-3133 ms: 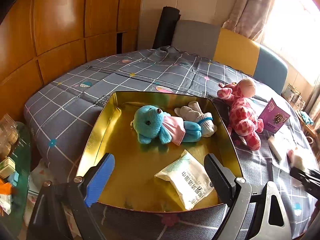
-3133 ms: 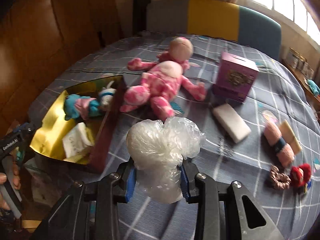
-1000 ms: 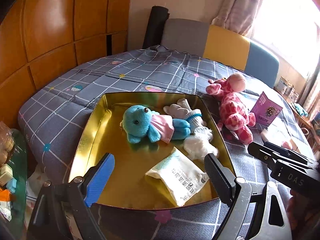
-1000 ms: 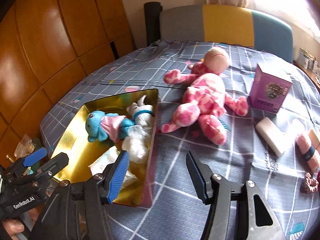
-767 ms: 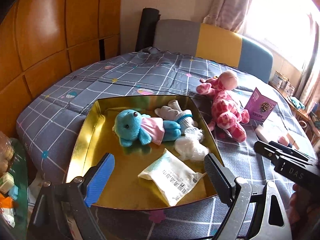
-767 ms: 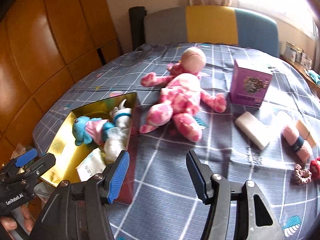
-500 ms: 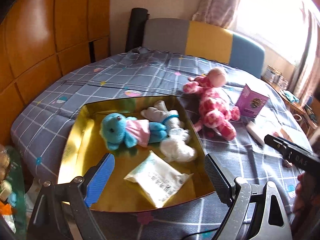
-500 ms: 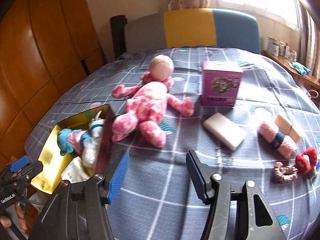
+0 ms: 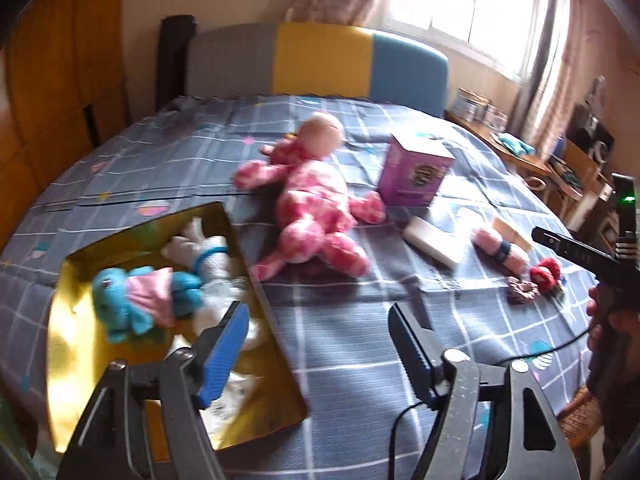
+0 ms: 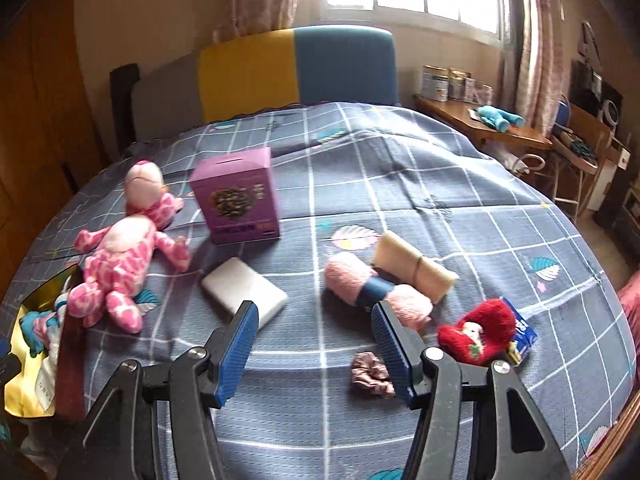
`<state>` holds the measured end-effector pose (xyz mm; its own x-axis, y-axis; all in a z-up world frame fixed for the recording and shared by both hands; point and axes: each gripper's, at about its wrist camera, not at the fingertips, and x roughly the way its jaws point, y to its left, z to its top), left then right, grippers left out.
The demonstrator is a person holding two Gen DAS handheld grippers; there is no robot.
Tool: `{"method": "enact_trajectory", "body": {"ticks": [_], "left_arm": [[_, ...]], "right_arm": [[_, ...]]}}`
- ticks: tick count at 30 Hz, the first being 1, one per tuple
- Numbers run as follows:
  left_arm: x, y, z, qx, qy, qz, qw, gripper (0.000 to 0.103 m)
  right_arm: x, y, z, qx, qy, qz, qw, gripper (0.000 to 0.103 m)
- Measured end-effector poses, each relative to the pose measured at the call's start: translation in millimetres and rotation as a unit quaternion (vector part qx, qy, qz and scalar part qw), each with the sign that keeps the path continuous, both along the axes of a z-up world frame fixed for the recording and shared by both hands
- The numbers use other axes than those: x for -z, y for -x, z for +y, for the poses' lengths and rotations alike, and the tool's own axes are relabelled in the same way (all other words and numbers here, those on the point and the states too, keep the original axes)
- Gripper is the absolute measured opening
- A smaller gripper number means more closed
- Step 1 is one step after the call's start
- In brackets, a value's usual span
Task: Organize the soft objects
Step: 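Move both tools back toward the remaining soft items, then grasp the white sponge with the left tool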
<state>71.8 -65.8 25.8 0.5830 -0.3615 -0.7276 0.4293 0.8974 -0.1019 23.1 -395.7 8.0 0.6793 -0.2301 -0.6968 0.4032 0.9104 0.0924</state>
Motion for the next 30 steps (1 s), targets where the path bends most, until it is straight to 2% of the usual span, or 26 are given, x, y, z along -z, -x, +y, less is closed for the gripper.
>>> {"method": "enact_trajectory", "body": {"ticks": [6,11,13,17,20,25,27,30], "left_arm": [[22,-24,-65,0.047,0.007,0.075,0.996,0.068],[42,-53,-124,0.062,0.044,0.165,0.9834,0.066],[50,-63,-149,0.063,0.047,0.183,0.9799,0.066],[67,-86,-188,0.051,0.053,0.218,0.9732,0.069],[83,-104,-212,0.031,0.057,0.254,0.965,0.077],[106,-131,-235,-0.018,0.054,0.289,0.9555,0.082],[110,-138,-242,-0.03,0.051,0.293,0.9542,0.082],[110,-145,-252,-0.038,0.041,0.285,0.9569,0.082]], "right_arm": [[21,14,-48,0.062,-0.051,-0.005,0.997,0.06],[21,19,-61,0.066,-0.099,-0.028,0.992,0.06],[20,20,-63,0.064,-0.113,-0.037,0.991,0.06],[19,26,-70,0.064,-0.143,-0.056,0.986,0.06],[18,31,-75,0.062,-0.169,-0.071,0.981,0.06],[19,35,-82,0.058,-0.205,-0.085,0.973,0.06],[21,36,-85,0.057,-0.223,-0.09,0.969,0.06],[23,40,-90,0.061,-0.247,-0.098,0.962,0.06]]}}
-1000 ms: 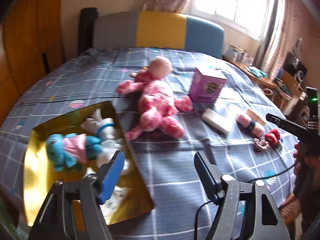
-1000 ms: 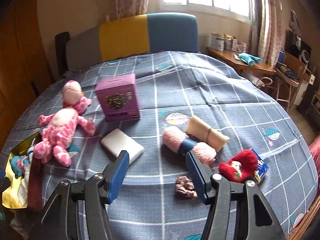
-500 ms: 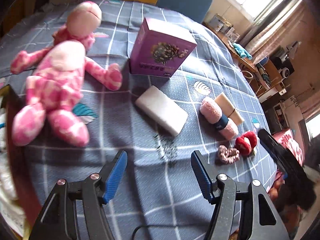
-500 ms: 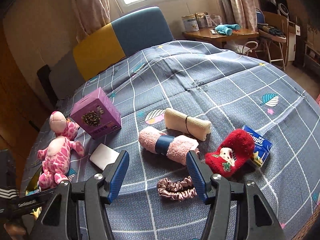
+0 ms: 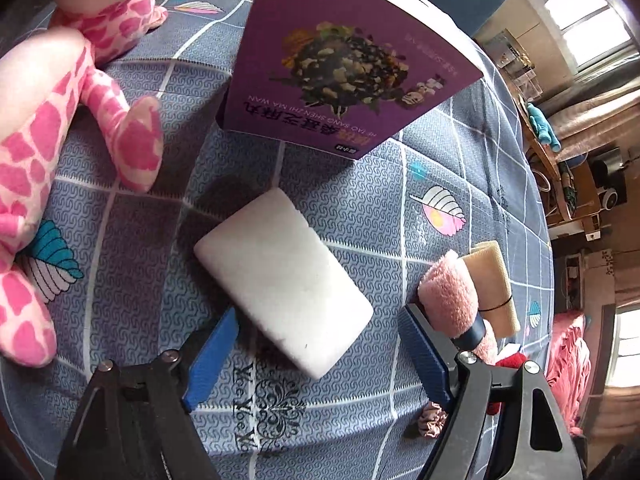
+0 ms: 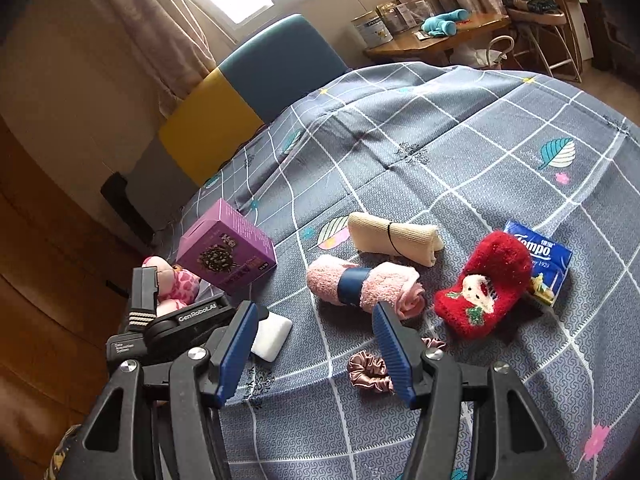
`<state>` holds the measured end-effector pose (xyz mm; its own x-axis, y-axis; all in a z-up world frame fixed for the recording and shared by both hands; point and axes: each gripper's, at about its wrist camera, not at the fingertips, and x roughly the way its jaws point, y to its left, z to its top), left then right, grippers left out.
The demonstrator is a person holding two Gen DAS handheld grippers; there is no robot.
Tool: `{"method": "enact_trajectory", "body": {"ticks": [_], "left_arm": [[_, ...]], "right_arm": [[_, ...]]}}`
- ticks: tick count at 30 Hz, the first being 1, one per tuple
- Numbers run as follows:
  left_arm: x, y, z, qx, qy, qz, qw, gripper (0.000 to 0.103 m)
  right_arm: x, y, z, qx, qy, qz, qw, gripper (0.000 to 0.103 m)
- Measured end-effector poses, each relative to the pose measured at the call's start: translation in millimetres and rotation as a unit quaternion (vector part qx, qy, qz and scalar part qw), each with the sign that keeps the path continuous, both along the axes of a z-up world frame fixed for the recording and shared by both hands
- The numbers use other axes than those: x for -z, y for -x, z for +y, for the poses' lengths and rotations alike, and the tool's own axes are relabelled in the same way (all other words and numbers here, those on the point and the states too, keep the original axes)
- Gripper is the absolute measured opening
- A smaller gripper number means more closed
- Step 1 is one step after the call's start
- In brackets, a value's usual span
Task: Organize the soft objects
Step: 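Grasp the white sponge with the left tool, then grasp the satin scrunchie with the right tool while the left tool holds the sponge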
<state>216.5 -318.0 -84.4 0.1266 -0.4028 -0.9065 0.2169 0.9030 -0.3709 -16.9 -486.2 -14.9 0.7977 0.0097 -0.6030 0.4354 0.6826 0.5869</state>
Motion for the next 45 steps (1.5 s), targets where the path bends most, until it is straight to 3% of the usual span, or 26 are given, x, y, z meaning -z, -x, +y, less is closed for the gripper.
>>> {"method": "enact_trajectory", "body": {"ticks": [10,14,17,22,26,29,32,35,38,45], "left_arm": [[7,-9,-29,-0.013,-0.077,-0.03,0.9965,0.083],[9,-5,-33,-0.017,-0.105,-0.056,0.9928,0.071],[7,2,-30,-0.003,-0.094,-0.071,0.993,0.065],[-10,26,-4,0.054,-0.034,-0.096,0.9934,0.064],[-30,68,19,0.155,-0.029,-0.136,0.9781,0.064],[-33,100,40,0.23,-0.031,-0.135,0.9632,0.064],[-24,124,63,0.29,-0.062,-0.13,0.9462,0.065],[-9,138,73,0.311,-0.105,-0.147,0.933,0.065],[6,139,80,0.298,-0.112,-0.142,0.9372,0.067],[15,140,86,0.268,-0.093,-0.157,0.9461,0.068]], "right_arm": [[7,6,-11,0.003,-0.053,-0.016,0.998,0.062],[8,6,-10,-0.002,-0.058,-0.014,0.998,0.062],[9,8,-12,0.003,-0.062,-0.015,0.998,0.062],[12,18,-23,0.038,-0.073,-0.021,0.996,0.062],[21,24,-36,0.071,-0.1,-0.016,0.992,0.062],[30,28,-44,0.084,-0.126,-0.012,0.988,0.062],[39,37,-54,0.114,-0.16,-0.016,0.98,0.062],[38,53,-62,0.155,-0.161,-0.027,0.974,0.062],[26,63,-62,0.171,-0.126,-0.021,0.977,0.062],[14,72,-68,0.16,-0.056,0.053,0.984,0.062]]}}
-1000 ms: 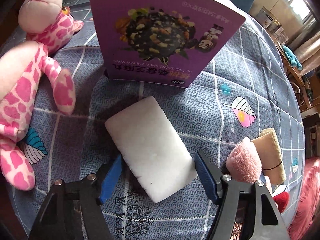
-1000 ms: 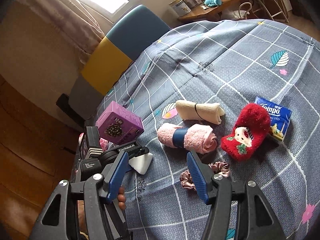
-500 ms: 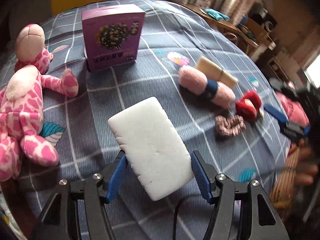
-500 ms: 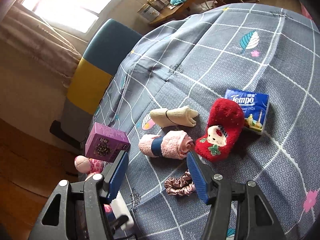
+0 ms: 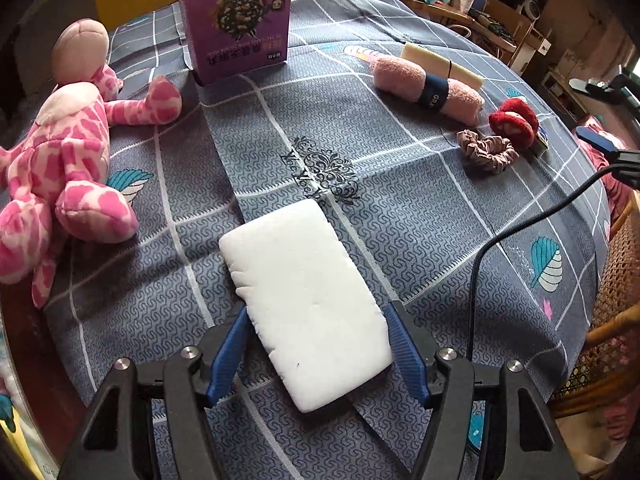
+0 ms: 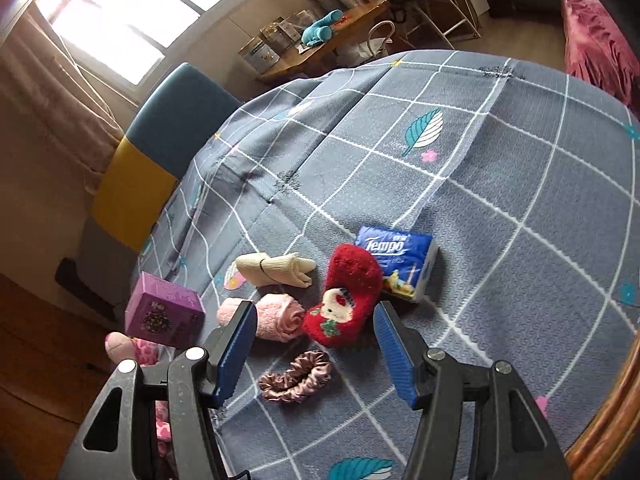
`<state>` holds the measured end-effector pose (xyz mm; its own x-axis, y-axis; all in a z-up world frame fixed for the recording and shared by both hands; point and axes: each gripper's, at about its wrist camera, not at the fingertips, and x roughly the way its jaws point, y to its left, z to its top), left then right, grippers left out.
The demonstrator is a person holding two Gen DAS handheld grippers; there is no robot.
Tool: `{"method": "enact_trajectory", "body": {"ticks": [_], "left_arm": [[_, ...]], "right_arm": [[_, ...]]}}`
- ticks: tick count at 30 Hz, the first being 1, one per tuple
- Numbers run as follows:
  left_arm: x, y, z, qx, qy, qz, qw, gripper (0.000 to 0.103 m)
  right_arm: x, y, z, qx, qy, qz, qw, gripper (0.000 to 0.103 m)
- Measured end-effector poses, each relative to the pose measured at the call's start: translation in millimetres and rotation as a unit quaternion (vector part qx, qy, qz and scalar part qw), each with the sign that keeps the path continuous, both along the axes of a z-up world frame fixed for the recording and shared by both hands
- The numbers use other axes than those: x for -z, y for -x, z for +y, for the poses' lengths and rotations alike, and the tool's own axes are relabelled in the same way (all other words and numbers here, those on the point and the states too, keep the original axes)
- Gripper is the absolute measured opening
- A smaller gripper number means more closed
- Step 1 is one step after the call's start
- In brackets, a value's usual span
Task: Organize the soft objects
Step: 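Grasp the satin scrunchie with the right tool while the left tool holds the sponge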
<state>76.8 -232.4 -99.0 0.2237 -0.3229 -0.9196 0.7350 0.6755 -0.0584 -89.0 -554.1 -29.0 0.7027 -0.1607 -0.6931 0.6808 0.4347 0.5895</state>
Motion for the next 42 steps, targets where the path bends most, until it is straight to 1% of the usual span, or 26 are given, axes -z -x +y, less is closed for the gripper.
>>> {"method": "enact_trajectory", "body": {"ticks": [4,6,7,9,11,13,16,18,19,21,23,24,26,28,30,32,36,38,42], "left_arm": [[-1,2,0,-0.016,0.009,-0.003,0.9998,0.068],[-1,5,0,-0.017,0.01,-0.011,0.9997,0.068],[-1,6,0,-0.018,0.011,-0.013,0.9997,0.068],[-1,7,1,-0.02,0.015,-0.019,0.9995,0.068],[-1,7,3,-0.023,0.021,-0.021,0.9993,0.068],[-1,7,4,-0.026,0.025,-0.022,0.9991,0.068],[-2,8,5,-0.029,0.028,-0.024,0.9989,0.068],[-2,9,6,-0.028,0.03,-0.028,0.9987,0.068],[-2,10,6,-0.028,0.032,-0.029,0.9987,0.068],[-2,10,8,-0.029,0.038,-0.029,0.9984,0.068],[-2,9,9,-0.03,0.041,-0.027,0.9983,0.068],[-2,9,10,-0.031,0.043,-0.026,0.9983,0.068],[-2,9,10,-0.031,0.043,-0.026,0.9982,0.068],[-2,9,10,-0.031,0.045,-0.026,0.9982,0.068],[-2,9,11,-0.033,0.047,-0.025,0.998,0.068],[-2,9,11,-0.034,0.048,-0.025,0.998,0.068],[-1,9,11,-0.037,0.049,-0.026,0.9978,0.068],[-1,8,12,-0.038,0.051,-0.025,0.9977,0.068],[-1,9,12,-0.041,0.053,-0.024,0.9975,0.068]], "right_arm": [[2,-8,-5,-0.022,0.01,0.048,0.999,0.062],[0,-14,-1,-0.045,0.029,0.067,0.996,0.061],[0,-16,0,-0.047,0.037,0.077,0.995,0.06],[1,-14,-6,-0.035,0.034,0.084,0.995,0.057],[1,-9,-14,-0.019,0.025,0.084,0.996,0.053],[2,-12,-14,-0.033,0.012,0.081,0.996,0.05],[3,-25,-2,-0.064,0.012,0.094,0.993,0.046],[5,-35,6,-0.086,0.013,0.103,0.991,0.046],[8,-42,11,-0.105,0.008,0.11,0.988,0.046],[17,-60,28,-0.166,0.003,0.127,0.978,0.046],[25,-77,49,-0.219,0.014,0.147,0.965,0.046],[30,-84,56,-0.233,0.015,0.154,0.96,0.046],[39,-93,63,-0.237,0.011,0.167,0.957,0.049],[45,-99,65,-0.224,0.016,0.182,0.957,0.052],[49,-103,64,-0.205,0.032,0.197,0.958,0.053],[50,-105,64,-0.197,0.04,0.202,0.959,0.056],[50,-112,70,-0.208,0.066,0.2,0.955,0.063],[53,-119,75,-0.222,0.072,0.204,0.951,0.067],[57,-132,89,-0.256,0.103,0.225,0.935,0.069]]}}
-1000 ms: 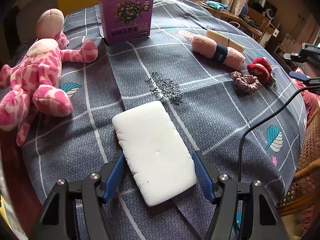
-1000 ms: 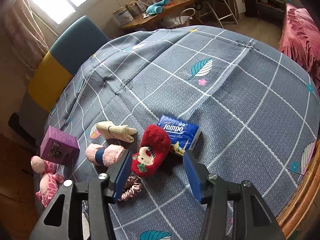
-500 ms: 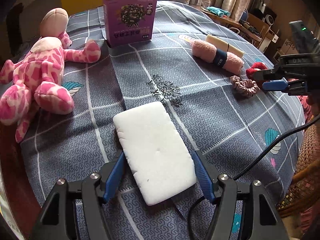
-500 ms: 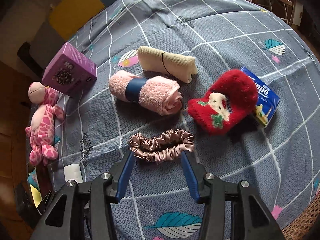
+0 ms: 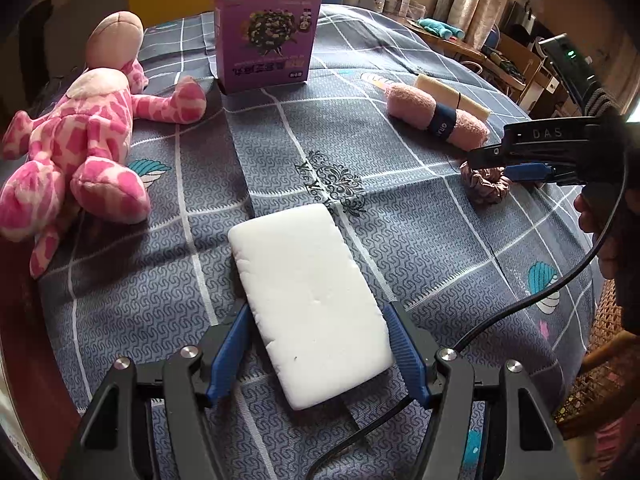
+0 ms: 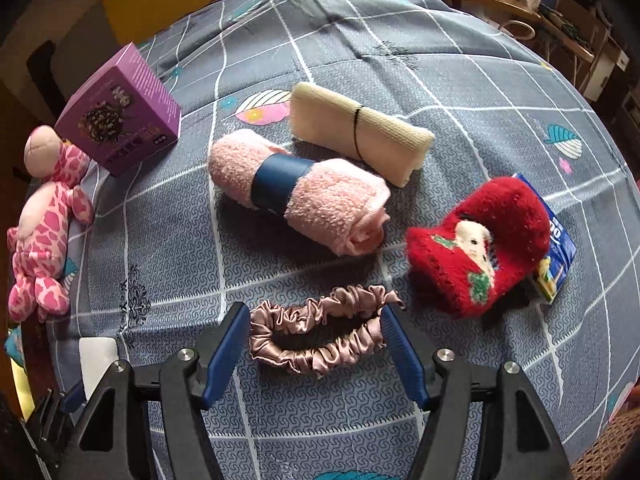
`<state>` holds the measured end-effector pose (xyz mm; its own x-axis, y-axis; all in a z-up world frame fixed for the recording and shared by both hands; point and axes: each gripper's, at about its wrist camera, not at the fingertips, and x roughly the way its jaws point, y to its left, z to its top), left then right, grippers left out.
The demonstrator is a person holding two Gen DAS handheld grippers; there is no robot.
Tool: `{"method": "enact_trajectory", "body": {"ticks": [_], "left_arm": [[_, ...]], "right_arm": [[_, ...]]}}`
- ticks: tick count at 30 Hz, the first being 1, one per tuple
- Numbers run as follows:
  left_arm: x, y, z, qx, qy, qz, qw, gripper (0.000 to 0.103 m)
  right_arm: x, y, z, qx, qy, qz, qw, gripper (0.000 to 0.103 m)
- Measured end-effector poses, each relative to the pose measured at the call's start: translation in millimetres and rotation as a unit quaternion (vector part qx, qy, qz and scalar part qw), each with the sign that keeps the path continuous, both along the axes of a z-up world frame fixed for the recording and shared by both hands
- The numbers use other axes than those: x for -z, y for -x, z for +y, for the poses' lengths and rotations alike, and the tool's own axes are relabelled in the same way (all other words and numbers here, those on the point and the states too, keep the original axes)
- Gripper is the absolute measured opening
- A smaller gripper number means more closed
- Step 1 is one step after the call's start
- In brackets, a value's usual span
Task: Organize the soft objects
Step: 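Grasp the satin scrunchie with the right tool while the left tool holds the sponge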
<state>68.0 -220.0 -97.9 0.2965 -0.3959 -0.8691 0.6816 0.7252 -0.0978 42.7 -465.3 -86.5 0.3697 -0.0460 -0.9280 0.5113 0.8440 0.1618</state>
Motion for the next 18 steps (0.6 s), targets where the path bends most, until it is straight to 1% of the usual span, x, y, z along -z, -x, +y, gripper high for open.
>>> {"method": "enact_trajectory", "body": {"ticks": [2,3,4,5,6,7,8,12,13,16,17,18], "left_arm": [[0,0,0,-0.001,0.001,0.0,1.0,0.068],[0,1,1,-0.002,0.001,0.0,1.0,0.068],[0,1,1,-0.002,0.002,0.0,1.0,0.068],[0,1,1,-0.002,0.002,0.0,1.0,0.068],[0,1,1,-0.003,0.002,0.0,1.0,0.068],[0,0,2,-0.003,0.003,0.001,1.0,0.068],[0,0,2,-0.004,0.004,0.001,1.0,0.068],[0,0,2,-0.006,0.006,0.0,1.0,0.066],[-1,0,3,-0.007,0.006,-0.001,1.0,0.065],[-5,-1,6,-0.013,0.018,0.004,0.9997,0.062],[-6,-1,8,-0.015,0.019,0.003,0.9997,0.061],[-6,-2,8,-0.016,0.018,-0.001,0.9997,0.061]], "right_arm": [[2,-3,6,-0.014,0.031,0.013,0.999,0.068],[4,-3,7,-0.019,0.04,0.02,0.999,0.066],[5,-3,9,-0.026,0.041,0.024,0.999,0.056],[6,-3,9,-0.032,0.04,0.027,0.998,0.043],[5,-2,10,-0.032,0.044,0.028,0.998,0.036],[4,0,10,-0.03,0.047,0.025,0.998,0.021],[2,1,9,-0.028,0.045,0.019,0.998,0.014],[-4,5,6,-0.024,0.033,0.003,0.999,0.007],[-6,6,6,-0.023,0.031,-0.006,0.999,0.005],[-18,10,7,-0.039,0.008,-0.055,0.998,0.005],[-18,8,11,-0.051,0.006,-0.058,0.997,0.004],[-16,5,16,-0.059,0.011,-0.048,0.997,0.004]]}}
